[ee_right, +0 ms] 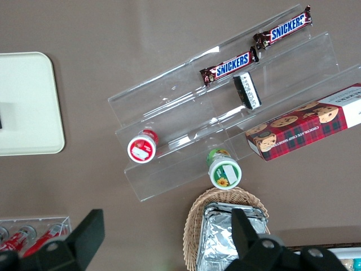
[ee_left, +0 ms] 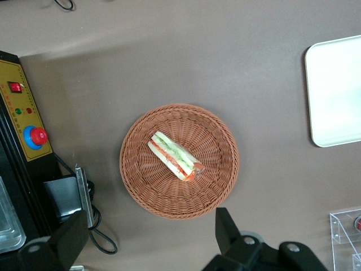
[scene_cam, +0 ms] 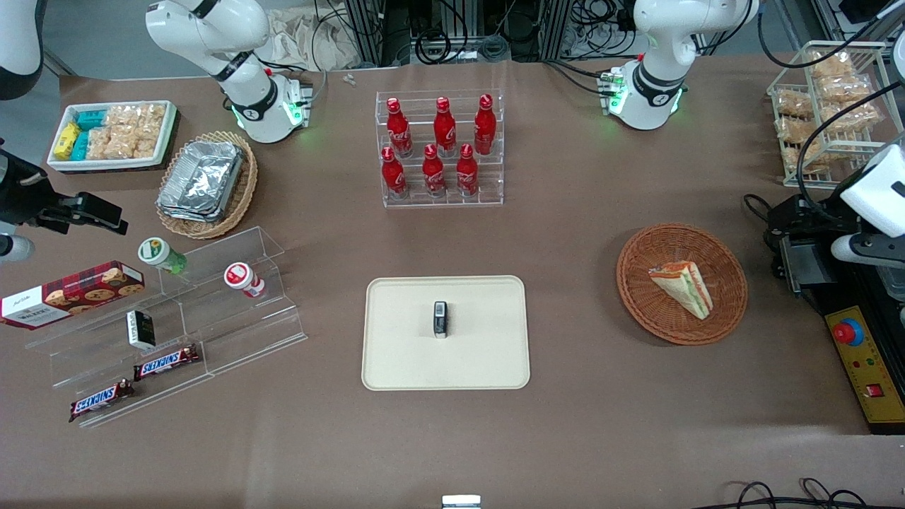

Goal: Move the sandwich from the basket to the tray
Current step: 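Move the left gripper over the wicker basket toward the wrapped sandwich, then lower the open left gripper around the sandwich in the basket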

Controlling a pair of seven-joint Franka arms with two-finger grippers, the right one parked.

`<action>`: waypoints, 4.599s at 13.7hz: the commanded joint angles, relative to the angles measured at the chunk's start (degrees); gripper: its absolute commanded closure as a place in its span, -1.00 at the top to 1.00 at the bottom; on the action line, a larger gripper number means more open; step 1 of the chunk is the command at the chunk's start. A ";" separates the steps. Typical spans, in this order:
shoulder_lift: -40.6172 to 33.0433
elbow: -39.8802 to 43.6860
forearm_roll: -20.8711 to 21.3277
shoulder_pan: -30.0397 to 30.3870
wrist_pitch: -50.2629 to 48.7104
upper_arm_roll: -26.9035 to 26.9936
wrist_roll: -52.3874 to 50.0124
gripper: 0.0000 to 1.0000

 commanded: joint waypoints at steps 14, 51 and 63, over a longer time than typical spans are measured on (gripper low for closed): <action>5.07 -5.98 6.35 0.15 7.89 -0.12 -43.52 1.00; 3.75 -30.59 5.29 -2.49 24.08 -1.09 -67.64 1.00; 4.54 -42.99 5.29 0.32 42.27 -0.56 -67.82 1.00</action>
